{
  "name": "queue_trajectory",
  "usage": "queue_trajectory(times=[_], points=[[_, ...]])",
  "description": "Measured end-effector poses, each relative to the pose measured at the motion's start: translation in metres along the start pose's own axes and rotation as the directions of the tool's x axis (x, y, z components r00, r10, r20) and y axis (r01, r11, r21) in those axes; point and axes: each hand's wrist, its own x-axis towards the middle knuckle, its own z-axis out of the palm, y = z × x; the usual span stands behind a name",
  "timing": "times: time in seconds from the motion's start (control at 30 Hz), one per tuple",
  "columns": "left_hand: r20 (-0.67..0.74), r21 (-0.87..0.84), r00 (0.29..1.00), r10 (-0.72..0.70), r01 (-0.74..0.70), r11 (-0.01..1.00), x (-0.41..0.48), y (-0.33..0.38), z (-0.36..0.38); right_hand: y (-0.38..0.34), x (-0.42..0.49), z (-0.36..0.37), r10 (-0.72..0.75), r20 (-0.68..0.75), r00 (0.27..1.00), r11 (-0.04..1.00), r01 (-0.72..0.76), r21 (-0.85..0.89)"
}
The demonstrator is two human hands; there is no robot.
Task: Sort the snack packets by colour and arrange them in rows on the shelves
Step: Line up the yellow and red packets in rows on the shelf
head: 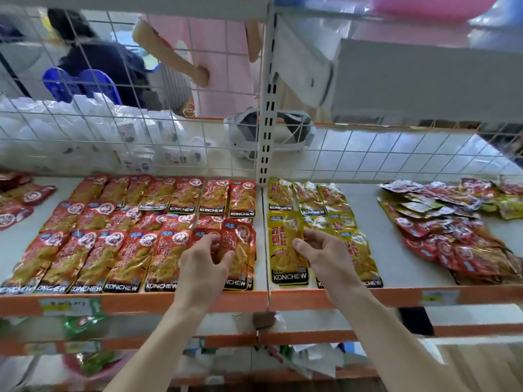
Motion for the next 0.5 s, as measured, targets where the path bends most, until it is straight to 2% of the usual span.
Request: queue_trajectory(times=[0.33, 0.5], points=[[-0.002, 0.269, 0.997, 0.083, -0.079, 0.96, 0.001, -0.013, 0.009, 0.016, 0.004, 0.008, 0.023, -0.045, 0.999, 0.999, -0.025, -0.029], [0.01, 0.382, 0.967, 0.256, -0.24, 0.892, 0.0, -0.023, 0.013, 0.021, 0.0, 0.009, 0.048, -0.061, 0.997, 0.999, -0.049, -0.001]])
